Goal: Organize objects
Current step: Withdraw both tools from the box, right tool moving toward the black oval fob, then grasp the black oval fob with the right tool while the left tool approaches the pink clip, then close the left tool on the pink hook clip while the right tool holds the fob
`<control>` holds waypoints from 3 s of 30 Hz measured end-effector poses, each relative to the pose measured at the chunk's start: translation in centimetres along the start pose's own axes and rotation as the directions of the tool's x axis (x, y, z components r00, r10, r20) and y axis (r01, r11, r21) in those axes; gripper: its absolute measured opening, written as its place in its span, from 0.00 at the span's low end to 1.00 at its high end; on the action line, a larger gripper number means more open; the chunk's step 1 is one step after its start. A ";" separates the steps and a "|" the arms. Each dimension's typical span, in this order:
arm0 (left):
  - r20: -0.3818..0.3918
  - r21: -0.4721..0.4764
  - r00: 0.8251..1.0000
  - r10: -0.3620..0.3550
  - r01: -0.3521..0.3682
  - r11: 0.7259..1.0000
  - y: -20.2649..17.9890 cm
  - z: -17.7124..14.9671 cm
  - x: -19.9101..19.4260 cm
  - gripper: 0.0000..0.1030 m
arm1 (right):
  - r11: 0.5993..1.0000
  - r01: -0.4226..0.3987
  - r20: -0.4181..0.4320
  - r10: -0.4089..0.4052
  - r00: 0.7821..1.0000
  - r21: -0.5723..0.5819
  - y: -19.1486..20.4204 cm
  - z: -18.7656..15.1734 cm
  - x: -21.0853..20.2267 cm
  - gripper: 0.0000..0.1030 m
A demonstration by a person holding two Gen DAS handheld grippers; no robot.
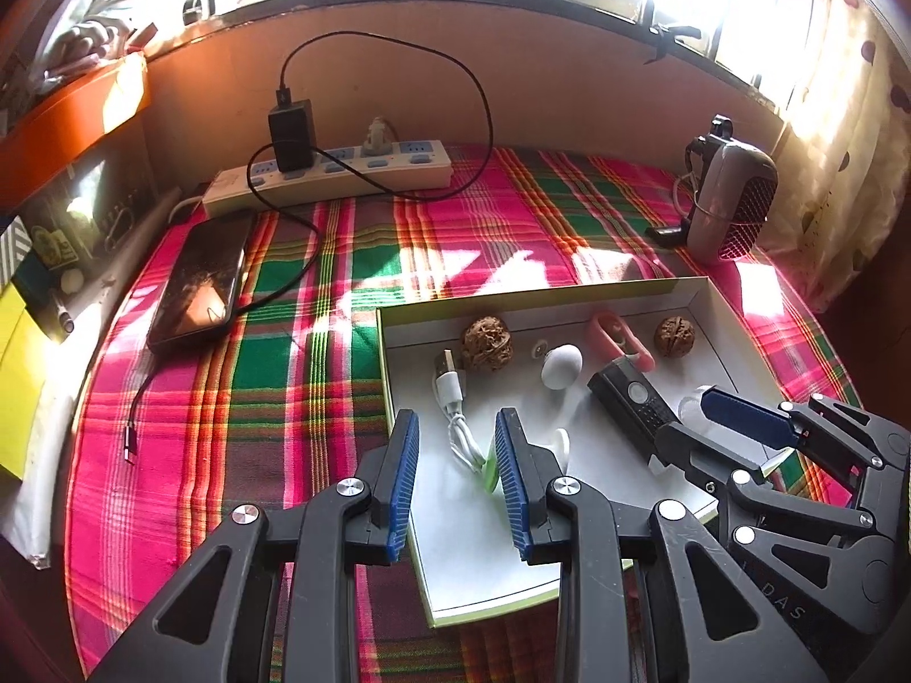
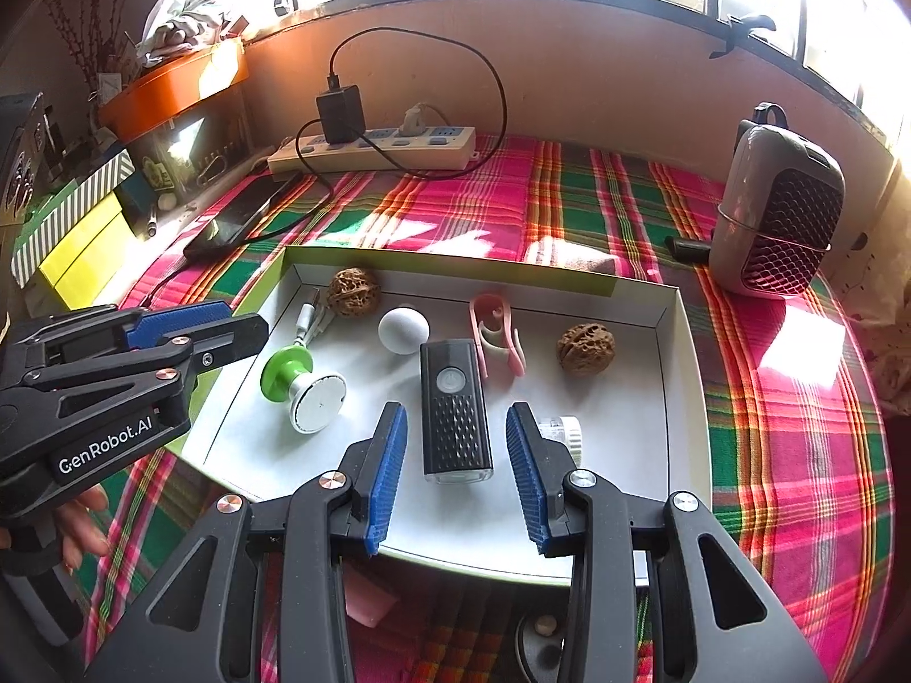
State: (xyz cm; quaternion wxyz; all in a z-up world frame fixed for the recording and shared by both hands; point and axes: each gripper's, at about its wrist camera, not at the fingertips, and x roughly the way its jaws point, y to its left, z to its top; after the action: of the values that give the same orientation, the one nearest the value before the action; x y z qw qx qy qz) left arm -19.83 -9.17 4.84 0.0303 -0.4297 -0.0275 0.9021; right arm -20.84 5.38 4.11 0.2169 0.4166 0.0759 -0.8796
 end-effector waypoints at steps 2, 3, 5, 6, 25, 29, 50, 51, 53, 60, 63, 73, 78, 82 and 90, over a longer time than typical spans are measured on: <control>0.003 -0.004 1.000 -0.006 0.006 1.000 -0.1 -0.4 -0.5 0.25 | 1.000 0.002 0.005 -0.002 1.000 0.000 0.0 -0.2 -0.4 0.37; 0.003 -0.006 1.000 -0.006 0.006 1.000 -0.1 -0.6 -0.7 0.25 | 1.000 0.003 0.010 -0.003 1.000 -0.003 0.0 -0.4 -0.7 0.37; 0.010 -0.001 1.000 -0.006 0.006 1.000 -0.4 -1.0 -1.2 0.25 | 1.000 0.007 0.017 -0.007 1.000 -0.008 0.1 -0.6 -1.2 0.37; 0.012 -0.001 1.000 -0.006 0.006 1.000 -0.5 -1.2 -1.4 0.25 | 1.000 0.007 0.022 -0.007 1.000 -0.010 0.2 -0.8 -1.5 0.37; 0.047 -0.039 0.998 -0.049 0.051 0.998 -1.3 -5.1 -4.8 0.26 | 0.999 0.031 0.053 -0.030 0.998 -0.015 -1.4 -4.3 -5.5 0.37; 0.031 -0.051 0.998 -0.061 0.062 0.997 -1.4 -5.8 -4.7 0.27 | 0.999 0.036 0.054 -0.036 0.998 0.000 -2.5 -5.2 -6.0 0.39; -0.053 -0.071 0.990 -0.132 0.128 0.989 -3.1 -7.8 -3.3 0.29 | 1.000 -0.009 -0.022 0.009 1.000 0.005 -4.2 -8.0 -4.5 0.44; -0.055 -0.072 0.989 -0.135 0.131 0.989 -3.1 -7.8 -3.3 0.29 | 1.000 -0.005 -0.025 0.005 1.000 -0.007 -4.0 -7.9 -4.3 0.44; -0.055 -0.073 0.989 -0.140 0.135 0.988 -3.1 -7.8 -3.2 0.29 | 1.000 0.003 -0.029 -0.004 1.000 -0.030 -3.7 -7.9 -4.0 0.44; -0.077 -0.073 0.983 -0.168 0.162 0.984 -3.7 -7.6 -2.7 0.29 | 0.997 0.045 -0.043 -0.047 0.998 -0.059 -3.5 -7.7 -3.0 0.44; -0.084 -0.079 0.980 -0.181 0.174 0.982 -4.1 -7.5 -2.5 0.29 | 0.996 0.071 -0.046 -0.074 0.996 -0.063 -3.6 -7.8 -2.9 0.44; -0.104 -0.080 0.979 -0.178 0.170 0.982 -4.9 -7.3 -2.0 0.30 | 0.996 0.070 -0.034 -0.072 0.997 -0.046 -4.2 -8.1 -3.3 0.36; -0.110 -0.087 0.977 -0.180 0.171 0.981 -5.0 -7.4 -1.8 0.30 | 0.997 0.060 -0.028 -0.061 0.998 -0.046 -4.1 -8.2 -3.3 0.36; -0.113 -0.095 0.977 -0.182 0.172 0.981 -4.9 -7.6 -1.7 0.30 | 0.998 0.022 -0.020 -0.023 1.000 -0.060 -3.5 -8.2 -3.5 0.36; -0.107 -0.118 0.977 -0.184 0.171 0.978 -4.1 -7.9 -2.0 0.30 | 0.987 -0.053 -0.028 0.049 0.998 -0.155 -0.6 -7.2 -3.3 0.36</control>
State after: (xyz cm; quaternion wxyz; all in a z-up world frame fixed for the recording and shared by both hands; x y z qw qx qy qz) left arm -12.28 -5.06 1.71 0.0890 -0.4785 -0.1126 0.8663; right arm -14.22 9.21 2.00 0.2702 0.4110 0.1361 -0.8600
